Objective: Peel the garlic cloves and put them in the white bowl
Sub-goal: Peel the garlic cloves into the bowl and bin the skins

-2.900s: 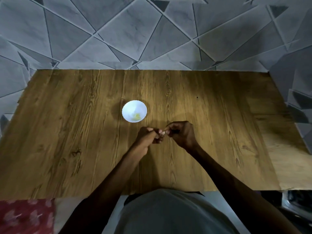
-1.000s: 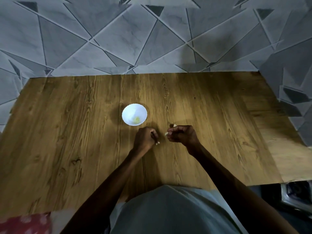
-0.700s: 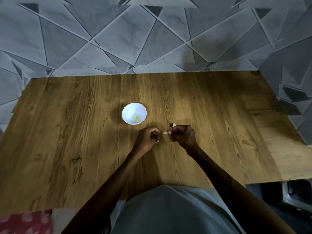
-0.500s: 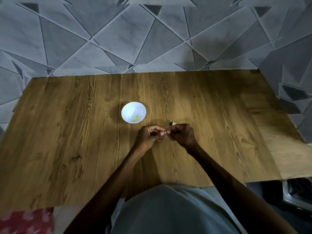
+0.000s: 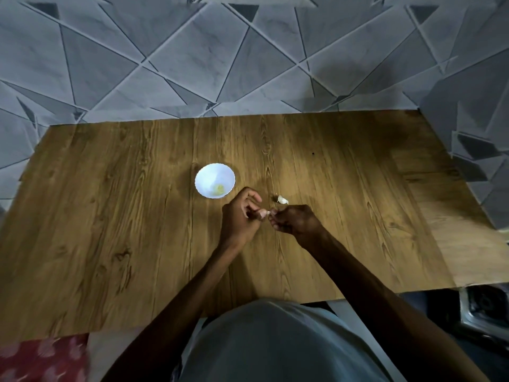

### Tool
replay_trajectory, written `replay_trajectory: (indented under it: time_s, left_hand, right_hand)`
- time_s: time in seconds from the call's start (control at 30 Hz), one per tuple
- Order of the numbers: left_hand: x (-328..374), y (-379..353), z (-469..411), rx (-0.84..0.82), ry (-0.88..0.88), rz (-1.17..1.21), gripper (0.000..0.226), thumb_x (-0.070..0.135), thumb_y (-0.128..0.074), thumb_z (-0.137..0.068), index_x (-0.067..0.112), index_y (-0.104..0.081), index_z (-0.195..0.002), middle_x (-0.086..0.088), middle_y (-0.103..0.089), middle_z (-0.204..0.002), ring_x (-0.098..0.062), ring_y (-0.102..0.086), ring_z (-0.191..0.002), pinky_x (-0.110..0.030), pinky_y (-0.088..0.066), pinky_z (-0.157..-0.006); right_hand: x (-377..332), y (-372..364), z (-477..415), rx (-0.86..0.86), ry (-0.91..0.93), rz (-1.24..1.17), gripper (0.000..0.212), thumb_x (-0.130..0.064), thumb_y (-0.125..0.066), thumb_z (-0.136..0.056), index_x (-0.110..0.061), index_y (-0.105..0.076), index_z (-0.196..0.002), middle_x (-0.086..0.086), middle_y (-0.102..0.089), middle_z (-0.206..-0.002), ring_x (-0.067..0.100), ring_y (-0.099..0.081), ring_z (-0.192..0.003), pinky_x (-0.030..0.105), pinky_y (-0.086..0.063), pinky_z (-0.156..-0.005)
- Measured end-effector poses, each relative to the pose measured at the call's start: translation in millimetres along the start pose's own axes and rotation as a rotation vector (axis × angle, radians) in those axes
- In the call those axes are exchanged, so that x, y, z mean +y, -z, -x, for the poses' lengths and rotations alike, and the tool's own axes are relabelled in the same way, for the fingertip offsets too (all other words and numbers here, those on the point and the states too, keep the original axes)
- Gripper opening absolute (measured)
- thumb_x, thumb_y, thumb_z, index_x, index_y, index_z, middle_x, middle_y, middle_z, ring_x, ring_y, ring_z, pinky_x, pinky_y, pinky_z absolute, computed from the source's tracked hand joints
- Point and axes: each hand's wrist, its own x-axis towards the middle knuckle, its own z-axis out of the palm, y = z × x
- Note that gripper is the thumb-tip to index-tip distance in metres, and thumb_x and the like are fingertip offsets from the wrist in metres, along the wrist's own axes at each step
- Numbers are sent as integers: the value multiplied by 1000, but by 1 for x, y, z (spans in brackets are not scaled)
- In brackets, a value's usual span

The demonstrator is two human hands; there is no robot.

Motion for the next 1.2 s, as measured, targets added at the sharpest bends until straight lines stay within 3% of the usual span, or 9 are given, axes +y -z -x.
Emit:
replay_trajectory:
  time_s: [0.13, 0.2, 0.37, 0.43, 0.6, 0.7, 0.8, 1.0, 1.2]
  left_hand:
    - [12, 6, -10, -149, 761, 679, 20, -12, -57, -87, 7, -56, -85, -9, -68, -65, -13, -64, -52, -22, -51, -55]
    - [12, 8, -10, -197, 871, 838, 23, -14, -51, -89, 7, -57, -83, -6, -68, -63, -10, -66, -54, -21, -52, -61]
    - [5, 6, -7, -32, 27, 101, 18, -8, -68, -79, 3, -57, -88, -7, -64, -75, -16, -64, -65, -27, -50, -61]
    - [4, 5, -9, -9, -53, 20, 17, -6, -68, -78, 5, -59, -86, -6, -64, -74, -17, -64, -65, -28, -51, -62]
    - [15, 13, -14, -185, 910, 794, 21, -10, -51, -91, 3, -63, -81, -8, -70, -69, -8, -67, -54, -17, -52, -63]
    - [13, 18, -16, -207, 1030, 923, 28, -9, -45, -93, 1, -66, -77, -6, -69, -61, -8, -65, -49, -15, -53, -53]
    - [7, 17, -11, -160, 698, 644, 19, -11, -58, -87, 8, -61, -84, -5, -70, -65, -12, -66, -55, -26, -54, -64]
    - [-4, 18, -8, -6, -69, -77, 15, -2, -70, -79, 12, -64, -80, 2, -66, -72, -10, -64, -64, -18, -49, -58]
    - [-6, 22, -17, -103, 820, 719, 17, -9, -56, -89, 5, -63, -83, -9, -69, -74, -10, -65, -60, -23, -50, -72]
  right_hand:
    - [2, -1, 3, 11, 432, 183, 13, 9, -66, -83, -1, -74, -85, 9, -73, -79, 20, -68, -74, 33, -58, -68]
    - [0, -2, 3, 19, 450, 206, 18, 9, -65, -84, -6, -75, -83, 10, -73, -78, 21, -68, -73, 35, -57, -69]
    - [2, -5, 3, 9, 45, -102, 10, -1, -62, -89, 2, -71, -94, 13, -70, -82, 21, -66, -75, 29, -56, -66]
    - [4, -7, 1, -53, -66, -237, 10, 0, -60, -90, 0, -68, -95, 10, -67, -82, 16, -63, -71, 24, -55, -64]
    - [10, -10, -1, 38, 343, -23, 11, 8, -60, -88, 6, -71, -89, 18, -69, -81, 24, -64, -73, 32, -55, -68]
    - [9, -11, -4, 56, 634, 219, 7, 6, -67, -86, 2, -74, -84, 14, -72, -76, 22, -66, -68, 30, -55, -65]
    - [12, -13, -11, 141, 641, 358, 9, 4, -71, -83, -3, -76, -82, 8, -73, -75, 18, -69, -68, 27, -56, -64]
    - [6, -28, -11, 99, 52, -54, 16, 12, -56, -84, 2, -69, -83, 12, -66, -74, 24, -61, -70, 33, -54, -63]
    - [7, -25, -12, 105, 299, 86, 8, 8, -62, -88, 8, -69, -92, 12, -67, -77, 17, -62, -67, 26, -55, -64]
